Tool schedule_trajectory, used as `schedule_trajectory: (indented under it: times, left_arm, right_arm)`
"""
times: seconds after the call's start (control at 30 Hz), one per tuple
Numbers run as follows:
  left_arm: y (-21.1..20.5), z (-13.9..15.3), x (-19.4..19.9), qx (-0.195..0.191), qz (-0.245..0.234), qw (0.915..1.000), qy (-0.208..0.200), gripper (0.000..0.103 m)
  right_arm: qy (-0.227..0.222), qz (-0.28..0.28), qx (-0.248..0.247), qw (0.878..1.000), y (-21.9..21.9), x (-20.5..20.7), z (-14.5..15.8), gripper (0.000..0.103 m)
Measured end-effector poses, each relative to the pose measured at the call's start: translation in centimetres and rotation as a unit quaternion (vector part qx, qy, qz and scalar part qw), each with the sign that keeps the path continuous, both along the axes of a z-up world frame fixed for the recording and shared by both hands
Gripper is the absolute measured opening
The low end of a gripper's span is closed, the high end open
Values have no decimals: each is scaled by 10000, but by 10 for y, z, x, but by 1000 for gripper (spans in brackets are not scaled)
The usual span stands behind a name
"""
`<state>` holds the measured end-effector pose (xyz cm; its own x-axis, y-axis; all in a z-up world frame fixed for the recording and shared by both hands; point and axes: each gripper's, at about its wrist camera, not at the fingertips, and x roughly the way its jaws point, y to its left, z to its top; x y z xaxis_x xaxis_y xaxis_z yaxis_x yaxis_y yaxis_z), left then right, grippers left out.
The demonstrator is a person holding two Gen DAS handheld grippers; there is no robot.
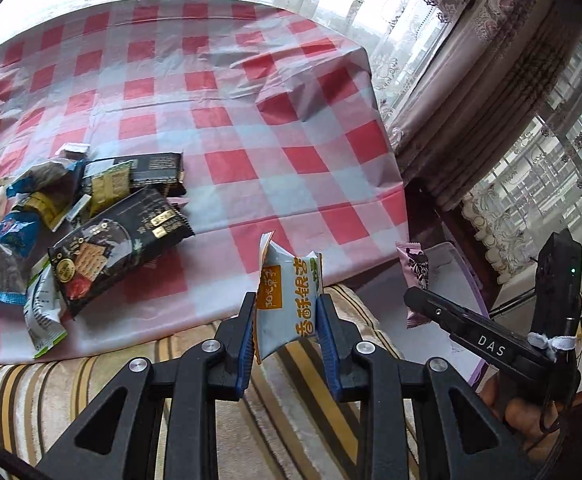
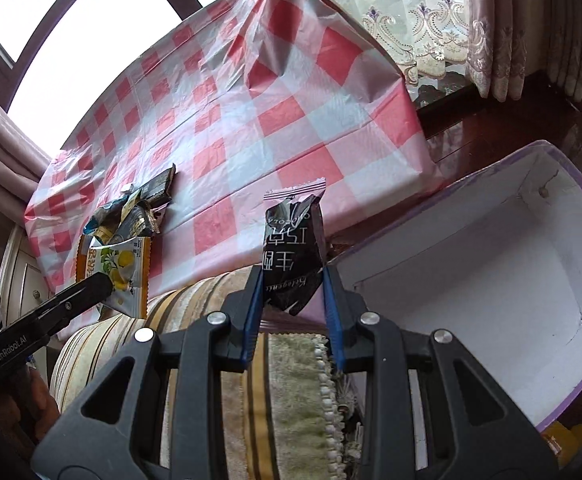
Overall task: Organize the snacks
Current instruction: 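Carry both snacks over the white box and open both tools to drop them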
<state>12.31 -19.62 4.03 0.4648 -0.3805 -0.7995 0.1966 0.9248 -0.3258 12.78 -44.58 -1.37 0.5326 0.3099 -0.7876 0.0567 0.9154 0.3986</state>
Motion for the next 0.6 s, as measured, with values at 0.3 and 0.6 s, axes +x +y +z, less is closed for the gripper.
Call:
schedule_trajectory:
  times: [0.3,0.6]
  left_arm:
    - [-81,-7,1,-11,-980,9951,148,30]
    - [-97,-13,0,-314,-1260,9910,314,67]
  right_arm:
    - [263,-726,-59,9970,-55,-12,-17,35]
    - [318,-1122,-381,9924,-69,-13,-17,65]
